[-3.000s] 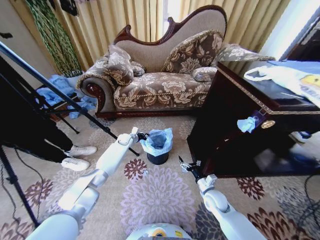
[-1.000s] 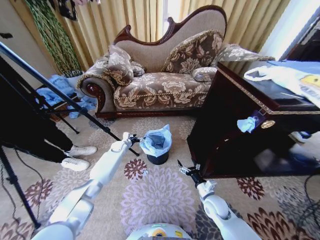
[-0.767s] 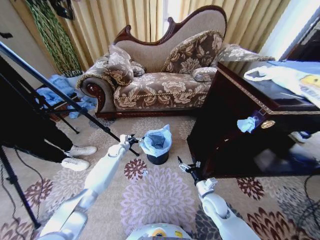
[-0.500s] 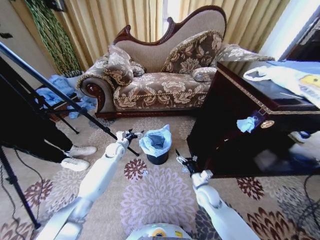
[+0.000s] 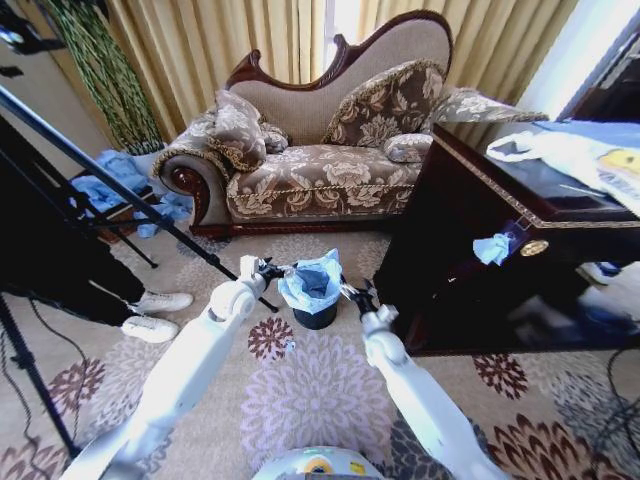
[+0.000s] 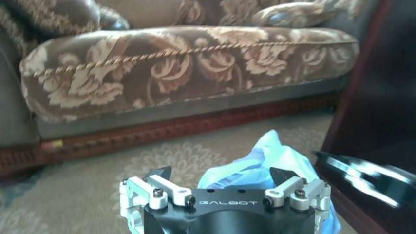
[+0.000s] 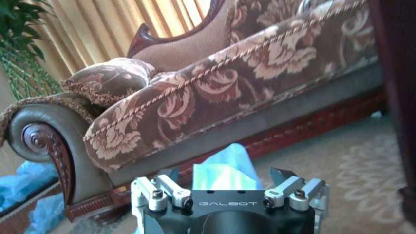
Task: Place a garbage bag over the trash bin.
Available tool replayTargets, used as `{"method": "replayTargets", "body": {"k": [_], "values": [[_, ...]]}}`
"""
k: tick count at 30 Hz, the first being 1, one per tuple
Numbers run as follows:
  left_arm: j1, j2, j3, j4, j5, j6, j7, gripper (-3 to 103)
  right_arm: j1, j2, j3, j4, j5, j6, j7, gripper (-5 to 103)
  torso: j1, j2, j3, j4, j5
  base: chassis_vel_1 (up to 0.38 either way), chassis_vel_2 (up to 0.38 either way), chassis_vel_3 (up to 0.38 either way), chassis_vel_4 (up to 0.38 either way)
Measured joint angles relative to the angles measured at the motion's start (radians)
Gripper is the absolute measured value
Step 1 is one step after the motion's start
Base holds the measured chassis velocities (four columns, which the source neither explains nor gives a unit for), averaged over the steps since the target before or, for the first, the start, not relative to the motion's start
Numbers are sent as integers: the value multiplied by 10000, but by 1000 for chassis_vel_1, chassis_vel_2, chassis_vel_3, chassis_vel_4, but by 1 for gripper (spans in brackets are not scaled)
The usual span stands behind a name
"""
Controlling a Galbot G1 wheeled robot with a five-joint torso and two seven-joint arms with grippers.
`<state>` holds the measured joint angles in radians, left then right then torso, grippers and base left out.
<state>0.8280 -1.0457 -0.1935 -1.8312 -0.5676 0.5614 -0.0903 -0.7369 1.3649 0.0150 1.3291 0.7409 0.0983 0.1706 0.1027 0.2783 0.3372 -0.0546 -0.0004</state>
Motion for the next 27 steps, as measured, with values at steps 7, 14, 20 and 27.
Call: {"method": "replayTargets", "body": {"k": [7, 14, 20, 27], "values": [[834, 305, -131, -570, 666, -856, 506, 100, 690, 274, -37, -851, 253, -360, -73, 92, 0, 0, -1, -5, -2, 0, 0, 0, 0], [915, 240, -138, -762, 682, -1055, 545, 100, 1187, 668, -29, -2010, 114, -368, -255, 90, 0, 0, -1, -5, 3, 0, 0, 0, 0], [845, 193, -136, -701, 670, -1174, 584, 100, 1421, 921, -8, -2643, -19, -334, -340, 80, 0, 0, -2, -3, 3, 0, 0, 0, 0], [878, 101, -266, -606, 686, -1260, 742, 100, 1488, 978, 4, -2938, -90, -278, -342, 53, 0, 0, -2, -4, 3, 0, 0, 0, 0]]}}
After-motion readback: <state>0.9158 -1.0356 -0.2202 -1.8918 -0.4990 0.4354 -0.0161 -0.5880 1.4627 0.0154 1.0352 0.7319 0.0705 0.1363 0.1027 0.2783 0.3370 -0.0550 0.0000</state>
